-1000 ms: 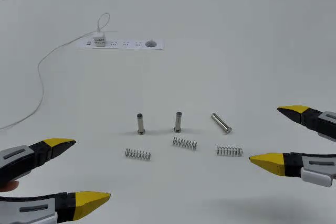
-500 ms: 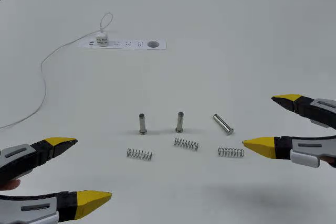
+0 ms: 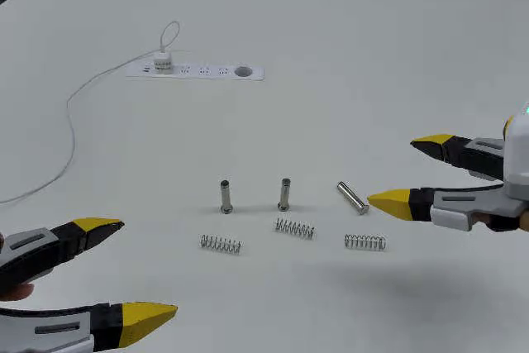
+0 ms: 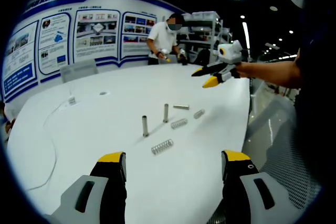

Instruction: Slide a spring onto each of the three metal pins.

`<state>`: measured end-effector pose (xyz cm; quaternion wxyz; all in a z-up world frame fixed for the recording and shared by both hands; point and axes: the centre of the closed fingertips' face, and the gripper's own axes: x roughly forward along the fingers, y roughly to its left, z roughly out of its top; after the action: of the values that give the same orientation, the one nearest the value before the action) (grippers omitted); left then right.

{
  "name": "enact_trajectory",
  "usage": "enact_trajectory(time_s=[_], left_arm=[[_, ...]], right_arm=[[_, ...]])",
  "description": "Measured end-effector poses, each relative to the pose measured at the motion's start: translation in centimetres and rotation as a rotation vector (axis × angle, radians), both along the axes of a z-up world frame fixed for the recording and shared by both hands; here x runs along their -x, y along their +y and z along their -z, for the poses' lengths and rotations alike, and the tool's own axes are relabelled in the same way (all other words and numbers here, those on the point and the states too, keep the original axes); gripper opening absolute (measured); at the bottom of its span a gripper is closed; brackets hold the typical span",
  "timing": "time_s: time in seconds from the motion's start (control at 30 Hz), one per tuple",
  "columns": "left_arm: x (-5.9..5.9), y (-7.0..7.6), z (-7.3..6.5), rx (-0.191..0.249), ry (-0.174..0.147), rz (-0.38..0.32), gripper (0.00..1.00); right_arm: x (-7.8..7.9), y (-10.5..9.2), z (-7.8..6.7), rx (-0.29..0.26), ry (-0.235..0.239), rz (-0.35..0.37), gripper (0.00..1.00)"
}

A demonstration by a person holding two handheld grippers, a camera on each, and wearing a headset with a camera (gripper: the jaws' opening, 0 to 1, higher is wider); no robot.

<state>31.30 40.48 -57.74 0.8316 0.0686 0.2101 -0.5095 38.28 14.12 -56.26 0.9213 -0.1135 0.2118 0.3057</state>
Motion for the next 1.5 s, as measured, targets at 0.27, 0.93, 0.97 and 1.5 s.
enact_trajectory(time_s=[0.27, 0.93, 0.97, 1.5], left_arm=[[0.0, -0.1, 0.0, -0.004, 0.001, 0.005, 0.75], [0.2, -0.5, 0.3, -0.002, 0.01, 0.017, 0.74], [0.2, -0.6, 0.3, -0.001, 0.01, 0.017, 0.74], [0.4, -0.6, 0.5, 0.002, 0.02, 0.016, 0.73]], right_arm=[[-2.3, -0.5, 1.5, 0.067, 0.063, 0.073, 0.47], [-4.6, 1.1, 7.5, 0.175, 0.263, 0.143, 0.22], [-4.7, 1.1, 7.7, 0.18, 0.269, 0.145, 0.21], [-5.7, 1.1, 10.6, 0.234, 0.376, 0.202, 0.13]])
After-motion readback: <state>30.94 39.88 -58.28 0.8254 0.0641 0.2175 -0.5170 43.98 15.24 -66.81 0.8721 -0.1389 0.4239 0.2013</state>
